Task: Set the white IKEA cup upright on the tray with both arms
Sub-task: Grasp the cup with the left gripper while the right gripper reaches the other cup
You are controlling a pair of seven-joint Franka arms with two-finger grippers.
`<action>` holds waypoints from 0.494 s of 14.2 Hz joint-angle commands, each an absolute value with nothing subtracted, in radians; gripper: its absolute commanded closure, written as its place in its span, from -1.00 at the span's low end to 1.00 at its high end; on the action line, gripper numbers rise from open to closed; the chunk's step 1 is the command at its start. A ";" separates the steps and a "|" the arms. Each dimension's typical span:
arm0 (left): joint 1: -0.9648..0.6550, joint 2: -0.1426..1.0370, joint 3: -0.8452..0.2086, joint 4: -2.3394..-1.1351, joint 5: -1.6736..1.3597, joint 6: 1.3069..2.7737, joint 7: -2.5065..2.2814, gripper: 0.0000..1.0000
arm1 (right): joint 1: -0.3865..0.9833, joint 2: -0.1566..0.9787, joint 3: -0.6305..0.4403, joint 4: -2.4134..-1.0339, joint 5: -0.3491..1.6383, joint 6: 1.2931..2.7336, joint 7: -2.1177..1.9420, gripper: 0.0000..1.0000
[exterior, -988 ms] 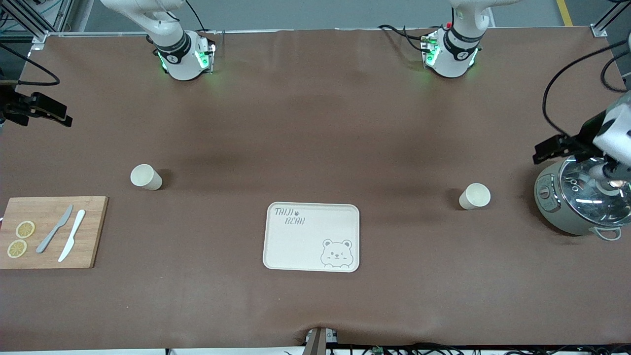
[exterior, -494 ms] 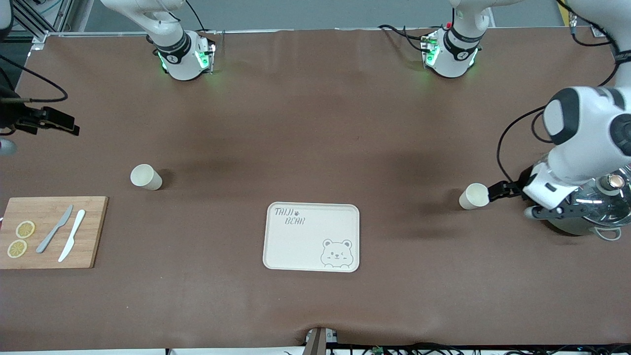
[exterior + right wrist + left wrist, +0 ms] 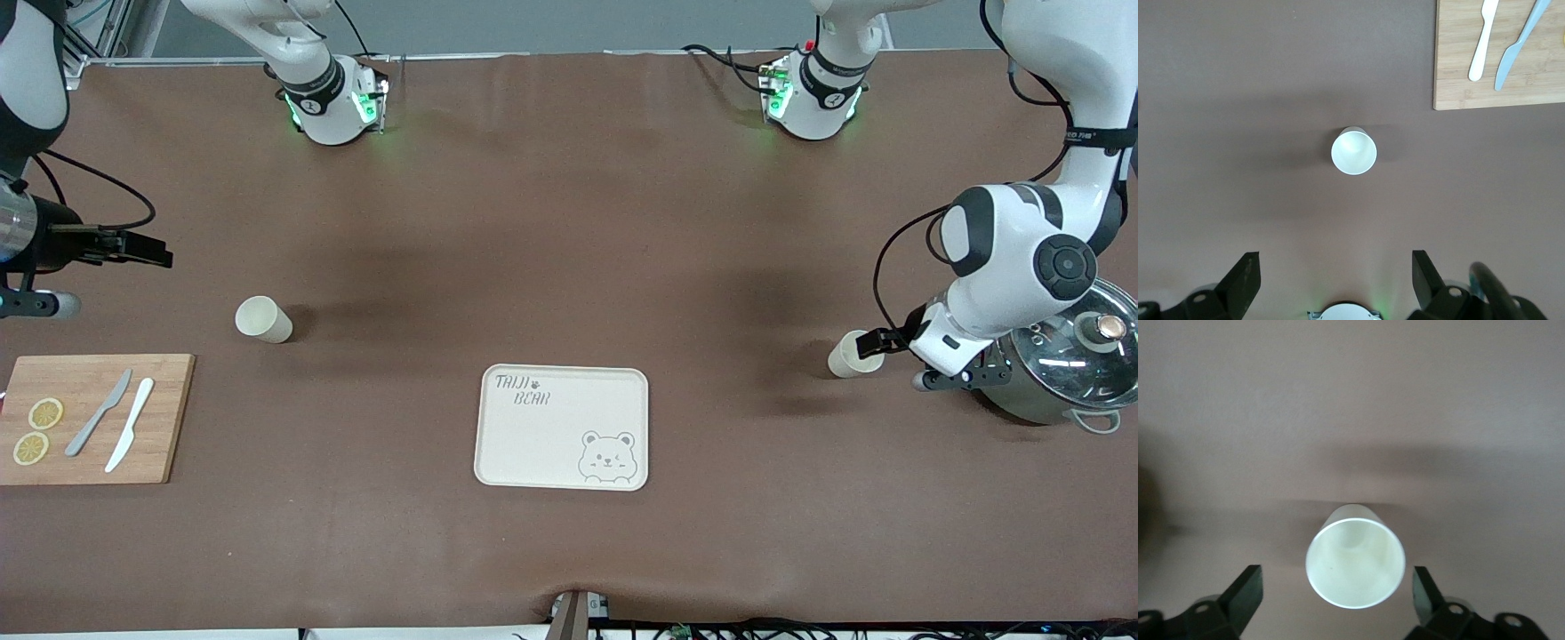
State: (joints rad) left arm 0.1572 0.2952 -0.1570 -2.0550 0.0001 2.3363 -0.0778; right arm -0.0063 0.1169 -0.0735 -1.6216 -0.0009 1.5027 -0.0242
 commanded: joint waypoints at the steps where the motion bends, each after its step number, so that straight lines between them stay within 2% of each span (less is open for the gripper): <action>1: 0.187 0.290 -0.166 -2.127 0.023 2.423 -0.094 -0.75 | -0.049 0.091 -0.069 -1.738 -0.002 1.592 -0.020 -1.00; 3: 0.193 0.314 -0.166 -2.137 0.023 2.457 -0.094 -0.67 | -0.067 0.081 -0.069 -1.828 -0.002 1.679 -0.020 -1.00; 4: 0.192 0.328 -0.166 -2.138 0.023 2.470 -0.095 -0.51 | -0.072 0.075 -0.069 -1.868 -0.002 1.727 -0.020 -1.00; 6: 0.193 0.345 -0.166 -2.151 0.023 2.493 -0.095 -0.09 | -0.083 0.074 -0.069 -1.958 -0.002 1.845 -0.020 -1.00; 7: 0.198 0.350 -0.167 -2.151 0.021 2.496 -0.095 0.25 | -0.083 0.072 -0.071 -2.007 -0.002 1.903 -0.020 -1.00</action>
State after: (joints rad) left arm 0.1855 0.3442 -0.1567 -2.1379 0.0001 2.4679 -0.0779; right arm -0.0705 0.1147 -0.0787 -1.8943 -0.0010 1.8097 -0.0241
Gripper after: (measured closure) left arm 0.330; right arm 0.000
